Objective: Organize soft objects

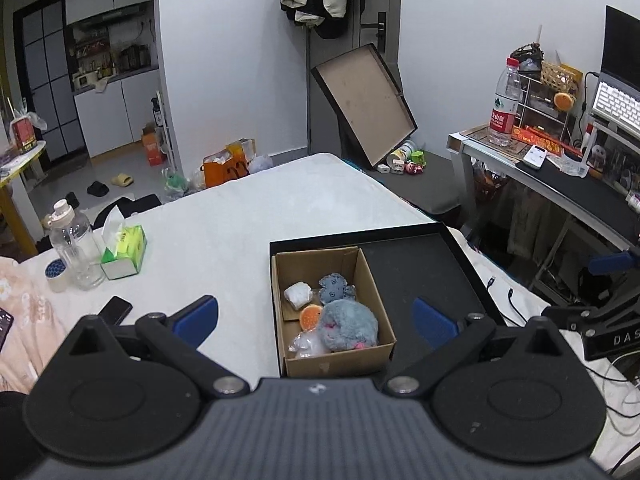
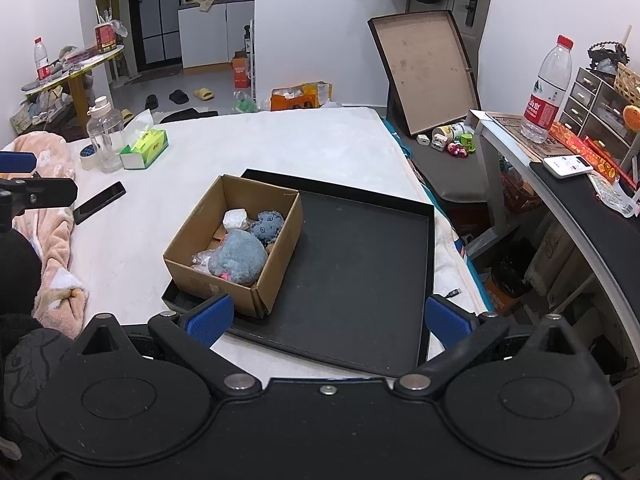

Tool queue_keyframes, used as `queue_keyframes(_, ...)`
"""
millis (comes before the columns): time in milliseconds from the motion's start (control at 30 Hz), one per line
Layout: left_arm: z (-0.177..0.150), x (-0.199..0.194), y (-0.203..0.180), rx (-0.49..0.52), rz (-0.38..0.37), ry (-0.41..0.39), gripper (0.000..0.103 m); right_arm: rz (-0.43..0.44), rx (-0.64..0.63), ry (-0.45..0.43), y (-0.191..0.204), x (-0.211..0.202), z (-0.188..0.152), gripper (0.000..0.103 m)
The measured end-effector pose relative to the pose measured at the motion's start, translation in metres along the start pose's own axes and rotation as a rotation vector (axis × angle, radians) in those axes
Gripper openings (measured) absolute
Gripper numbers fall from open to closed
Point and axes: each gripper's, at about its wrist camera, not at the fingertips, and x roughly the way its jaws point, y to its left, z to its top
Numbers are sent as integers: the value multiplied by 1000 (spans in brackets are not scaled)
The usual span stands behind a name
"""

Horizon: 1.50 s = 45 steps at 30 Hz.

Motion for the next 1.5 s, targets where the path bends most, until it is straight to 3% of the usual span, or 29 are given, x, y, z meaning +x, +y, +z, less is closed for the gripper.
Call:
queue_keyframes(433, -18, 3, -2, 27, 2, -44, 103, -15, -1, -83, 1, 1, -5, 103)
queue_keyframes(1500, -41, 6, 1, 27, 2, -41, 103, -11, -20, -62, 6, 8, -15, 103)
